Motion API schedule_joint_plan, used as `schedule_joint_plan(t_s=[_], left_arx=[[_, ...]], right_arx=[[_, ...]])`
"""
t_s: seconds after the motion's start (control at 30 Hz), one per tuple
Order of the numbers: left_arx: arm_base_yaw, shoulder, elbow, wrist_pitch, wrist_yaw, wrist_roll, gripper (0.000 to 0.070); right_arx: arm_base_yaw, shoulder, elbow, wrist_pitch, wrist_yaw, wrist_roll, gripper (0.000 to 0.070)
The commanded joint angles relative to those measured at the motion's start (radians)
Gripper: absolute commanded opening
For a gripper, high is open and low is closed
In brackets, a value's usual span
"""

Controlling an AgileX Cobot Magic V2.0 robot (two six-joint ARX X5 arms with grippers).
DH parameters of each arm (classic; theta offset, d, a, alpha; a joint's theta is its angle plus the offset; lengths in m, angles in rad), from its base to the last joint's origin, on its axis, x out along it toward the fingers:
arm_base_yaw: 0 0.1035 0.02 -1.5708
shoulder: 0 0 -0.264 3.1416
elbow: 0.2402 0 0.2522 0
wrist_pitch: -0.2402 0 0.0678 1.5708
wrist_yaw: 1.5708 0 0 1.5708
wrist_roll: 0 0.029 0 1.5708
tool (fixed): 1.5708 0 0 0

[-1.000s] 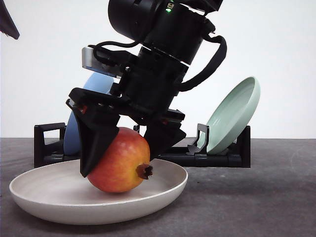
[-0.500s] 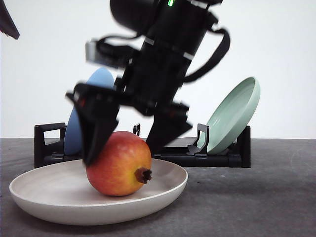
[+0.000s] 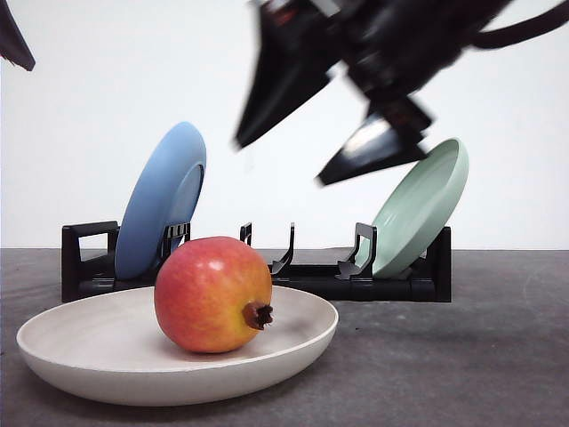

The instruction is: Place pomegranate in white plate

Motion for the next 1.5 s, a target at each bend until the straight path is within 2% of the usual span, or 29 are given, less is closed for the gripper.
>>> schedule_joint_plan(t_s=[0.0, 0.27, 0.43, 0.6, 0.83, 0.87, 0.9, 0.93, 0.97, 1.0, 1.47], left_arx=[[-0.002, 0.006, 0.005, 0.008, 0.003, 0.002, 0.0314], [-0.002, 0.006, 0.005, 0.008, 0.003, 0.002, 0.0314], [-0.002, 0.006, 0.005, 0.007, 0.003, -0.001, 0.0314], [-0.002, 0.006, 0.005, 0.006, 0.003, -0.002, 0.0314], [-0.002, 0.004, 0.006, -0.018, 0.003, 0.0, 0.0313], [-0.002, 0.004, 0.006, -0.021, 0.003, -0.001, 0.0297], [-0.002, 0.004, 0.006, -0.024, 0.003, -0.001, 0.0262], [-0.002, 0.004, 0.006, -0.024, 0.004, -0.001, 0.0118], [-0.002, 0.004, 0.006, -0.023, 0.004, -0.001, 0.0033], [-0.002, 0.004, 0.006, -0.022, 0.004, 0.0, 0.0023], [-0.002, 0.003, 0.006, -0.018, 0.004, 0.0, 0.0016]], right_arx=[[-0.044, -0.025, -0.016, -0.008, -0.025, -0.012, 0.0662], [-0.309, -0.197, -0.064, -0.159, -0.062, -0.073, 0.0661], [-0.435, -0.29, -0.064, -0.242, -0.057, -0.074, 0.066], [-0.482, -0.339, -0.064, -0.298, -0.003, -0.116, 0.066], [-0.484, -0.365, -0.063, -0.305, -0.008, -0.112, 0.0653], [-0.484, -0.365, -0.063, -0.304, -0.009, -0.112, 0.0596], [-0.484, -0.365, -0.063, -0.3, -0.008, -0.111, 0.0474], [-0.484, -0.365, -0.063, -0.299, -0.008, -0.111, 0.0248], [-0.484, -0.365, -0.063, -0.298, -0.007, -0.112, 0.0092], [-0.484, -0.365, -0.063, -0.298, -0.007, -0.114, 0.0022], [-0.484, -0.365, -0.063, -0.272, -0.009, -0.114, 0.0029]])
